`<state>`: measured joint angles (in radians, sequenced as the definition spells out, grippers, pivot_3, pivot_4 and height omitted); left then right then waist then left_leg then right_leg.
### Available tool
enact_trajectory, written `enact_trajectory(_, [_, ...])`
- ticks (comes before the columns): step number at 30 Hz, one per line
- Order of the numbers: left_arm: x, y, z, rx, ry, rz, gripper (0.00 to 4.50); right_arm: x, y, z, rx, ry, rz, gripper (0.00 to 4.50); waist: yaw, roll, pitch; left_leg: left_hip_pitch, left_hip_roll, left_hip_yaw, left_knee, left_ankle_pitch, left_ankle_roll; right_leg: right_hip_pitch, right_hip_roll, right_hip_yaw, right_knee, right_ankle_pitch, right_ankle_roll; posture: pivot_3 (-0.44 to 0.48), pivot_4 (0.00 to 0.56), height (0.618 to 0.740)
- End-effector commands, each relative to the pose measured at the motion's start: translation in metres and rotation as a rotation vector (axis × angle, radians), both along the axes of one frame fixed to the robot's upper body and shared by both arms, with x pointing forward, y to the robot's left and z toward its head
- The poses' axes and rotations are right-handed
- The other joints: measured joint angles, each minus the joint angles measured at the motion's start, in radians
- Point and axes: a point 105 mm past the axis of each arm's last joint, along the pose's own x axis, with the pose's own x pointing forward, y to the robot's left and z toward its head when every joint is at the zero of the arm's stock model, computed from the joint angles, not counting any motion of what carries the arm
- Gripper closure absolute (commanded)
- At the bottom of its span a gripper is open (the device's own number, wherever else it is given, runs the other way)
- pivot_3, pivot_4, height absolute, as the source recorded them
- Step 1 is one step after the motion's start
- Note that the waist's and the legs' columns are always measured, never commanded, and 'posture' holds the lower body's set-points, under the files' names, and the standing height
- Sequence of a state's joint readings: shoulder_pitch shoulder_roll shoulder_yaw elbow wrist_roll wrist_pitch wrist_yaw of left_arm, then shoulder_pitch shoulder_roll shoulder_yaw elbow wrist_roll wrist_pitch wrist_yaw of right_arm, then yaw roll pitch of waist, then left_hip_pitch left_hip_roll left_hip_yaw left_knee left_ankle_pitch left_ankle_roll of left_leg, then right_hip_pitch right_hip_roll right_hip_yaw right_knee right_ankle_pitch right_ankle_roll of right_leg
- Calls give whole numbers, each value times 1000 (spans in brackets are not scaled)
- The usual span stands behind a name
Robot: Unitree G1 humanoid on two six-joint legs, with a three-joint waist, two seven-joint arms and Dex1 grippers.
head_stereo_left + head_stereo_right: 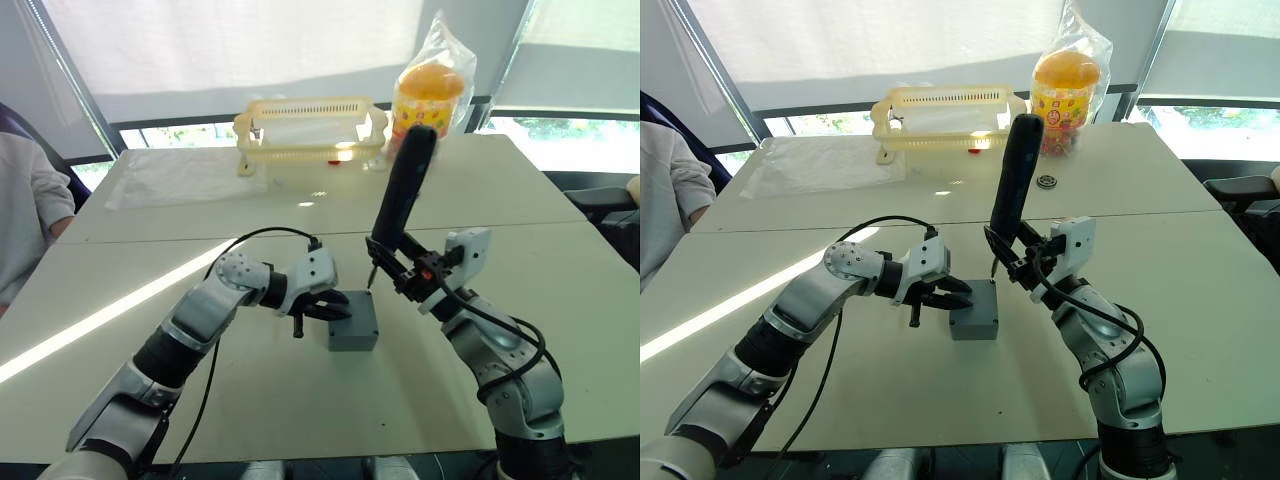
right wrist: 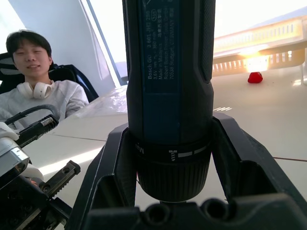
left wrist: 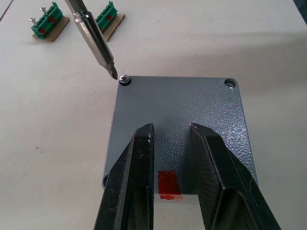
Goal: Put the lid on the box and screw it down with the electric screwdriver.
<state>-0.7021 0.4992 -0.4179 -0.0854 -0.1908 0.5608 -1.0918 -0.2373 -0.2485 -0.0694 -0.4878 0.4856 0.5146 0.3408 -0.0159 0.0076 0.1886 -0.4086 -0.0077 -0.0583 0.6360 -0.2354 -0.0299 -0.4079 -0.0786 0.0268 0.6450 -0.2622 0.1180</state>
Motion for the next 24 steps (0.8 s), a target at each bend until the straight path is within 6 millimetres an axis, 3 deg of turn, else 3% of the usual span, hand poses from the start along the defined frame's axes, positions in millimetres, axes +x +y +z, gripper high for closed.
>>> enact_trajectory(1, [-1,4,-8,36,10,8,3375,-9,1,25,27,-108,14,2716,0,0,0,0,0,0,0,0,0,0,0,0,0,0,0,0,150,740])
enact_trajectory(24, [0,4,-11,37,5,0,3375,-15,2,21,26,-95,18,2716,0,0,0,0,0,0,0,0,0,0,0,0,0,0,0,0,150,740])
